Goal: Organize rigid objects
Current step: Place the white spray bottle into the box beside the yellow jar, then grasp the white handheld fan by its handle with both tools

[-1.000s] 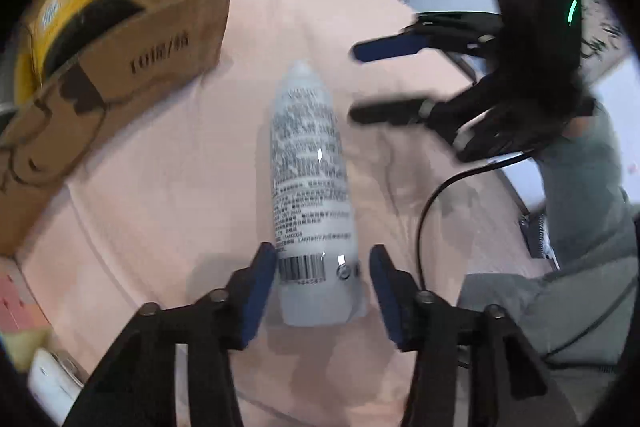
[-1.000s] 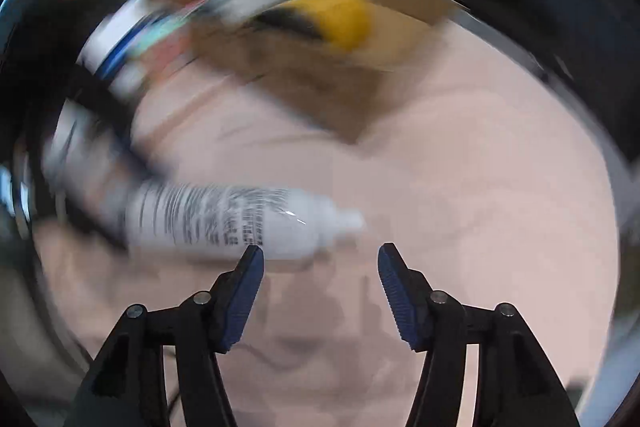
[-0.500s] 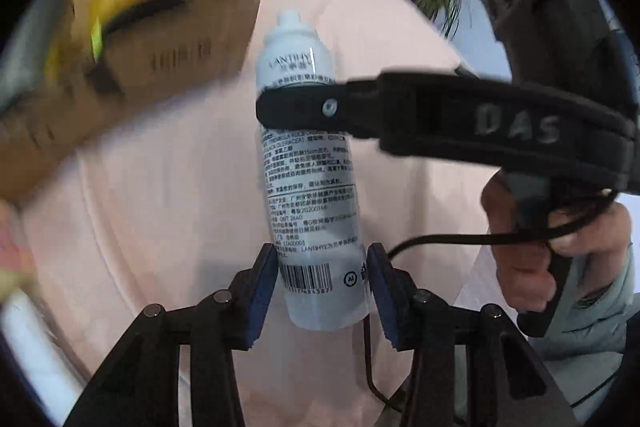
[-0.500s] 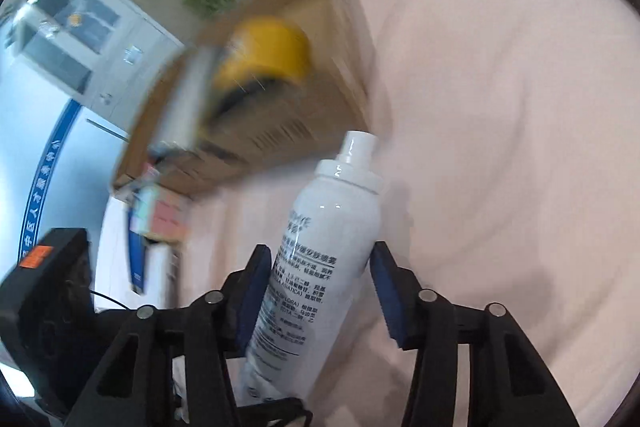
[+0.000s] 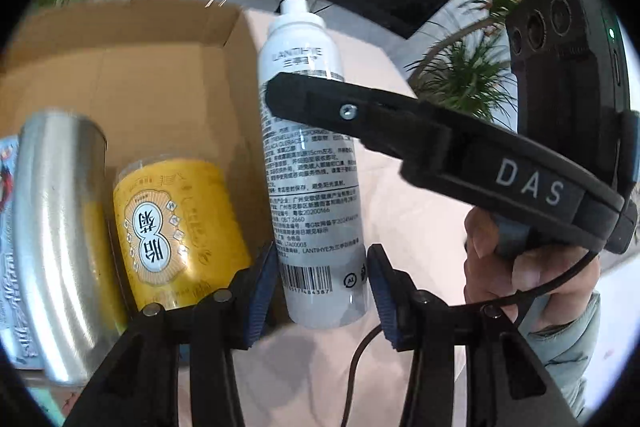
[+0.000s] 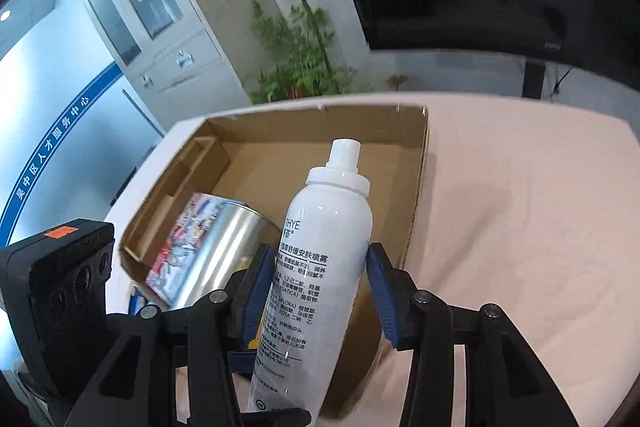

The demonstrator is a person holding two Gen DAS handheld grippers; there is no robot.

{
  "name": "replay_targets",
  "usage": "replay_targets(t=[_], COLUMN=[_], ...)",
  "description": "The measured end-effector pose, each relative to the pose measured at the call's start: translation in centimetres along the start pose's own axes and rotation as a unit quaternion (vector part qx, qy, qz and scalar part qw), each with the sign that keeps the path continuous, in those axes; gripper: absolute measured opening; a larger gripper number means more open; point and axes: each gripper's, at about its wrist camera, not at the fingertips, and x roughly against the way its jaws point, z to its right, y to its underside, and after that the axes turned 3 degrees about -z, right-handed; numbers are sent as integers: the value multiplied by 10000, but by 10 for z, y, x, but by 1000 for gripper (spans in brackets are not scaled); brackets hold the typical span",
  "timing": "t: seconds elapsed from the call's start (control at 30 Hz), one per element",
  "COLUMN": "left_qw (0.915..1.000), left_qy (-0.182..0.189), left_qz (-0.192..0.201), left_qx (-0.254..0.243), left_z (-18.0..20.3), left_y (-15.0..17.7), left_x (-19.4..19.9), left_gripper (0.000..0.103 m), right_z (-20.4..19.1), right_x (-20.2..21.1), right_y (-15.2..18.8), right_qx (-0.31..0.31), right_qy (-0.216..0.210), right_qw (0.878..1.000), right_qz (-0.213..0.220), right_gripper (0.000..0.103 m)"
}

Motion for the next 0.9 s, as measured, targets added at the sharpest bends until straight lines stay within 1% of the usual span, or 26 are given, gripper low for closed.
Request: replay_targets(t=[0.03,0.07,0.1,0.13,0.2,0.23,0.3,0.33,0.37,0.4,0.43,0.47,0.5,0.53,0.57,0.6,0.63,0.67,0.7,0.73,0.77,0.8,0.83,0.87,0.9], left_qw=[9999,9997,9996,9996,9998,9999,9999,9996,9986,9969,9924,9869,9803,9711,9610,9520,9464,9380,9283,9209,9081,8993,8893,8798,8737], left_qy=[59,159,142,122,75,29,-82,-151,-271,-447,-760,-1045,-1316,-1589,-1788,-1937,-2041,-2210,-2428,-2568,-2734,-2831,-2973,-3152,-3293], left_qz=[-91,-123,-215,-234,-200,-155,46,201,389,575,871,1108,1328,1619,1943,2200,2343,2532,2698,2826,3080,3255,3419,3521,3556], left_qx=[92,107,107,59,-47,-63,-124,-157,-227,-310,-427,-537,-640,-741,-824,-877,-886,-852,-802,-780,-753,-713,-623,-508,-413], left_z=[-4,-3,-4,-7,-7,-7,-11,-3,1,1,1,4,7,10,15,20,23,25,28,33,39,41,43,44,42], left_y=[-5,-4,0,-3,6,5,10,9,14,22,37,48,53,67,83,99,108,116,122,120,130,132,140,153,169], left_x=[-1,2,2,5,16,23,42,51,67,83,108,127,142,166,192,217,238,267,295,310,341,358,382,404,420], left_gripper=[45,46,43,43,43,43,43,43,43,46,47,51,61,66,74,77,77,78,79,79,79,82,82,82,83], right_z=[5,6,8,9,13,15,11,8,4,-4,-11,-19,-29,-36,-46,-61,-74,-91,-104,-122,-135,-157,-174,-187,-209], right_x=[-13,-17,-28,-36,-56,-66,-70,-68,-62,-50,-40,-26,-11,0,12,23,30,35,38,38,38,35,31,27,19], right_y=[1,2,3,6,10,13,21,24,28,36,42,52,65,74,88,108,121,141,152,171,184,203,216,223,237], right_qx=[-82,-99,-108,-121,-307,-460,-542,-547,-532,-431,-332,-185,-51,26,108,226,321,466,572,770,922,1144,1317,1424,1600], right_qy=[-9,16,55,158,323,234,81,85,71,217,376,579,759,856,942,932,865,732,645,506,395,189,-4,-135,-426], right_qw=[9999,9998,9996,9992,9976,9962,9962,9962,9968,9980,9984,9981,9970,9959,9942,9928,9924,9918,9914,9901,9888,9869,9853,9842,9815], right_qz=[-143,-176,-265,-354,-528,-697,-671,-676,-592,-402,-271,-65,153,301,518,724,816,934,989,1057,1103,1125,1084,1040,964], right_gripper=[45,45,45,45,44,44,56,78,89,92,98,103,102,102,102,102,102,103,102,102,103,103,103,102,102])
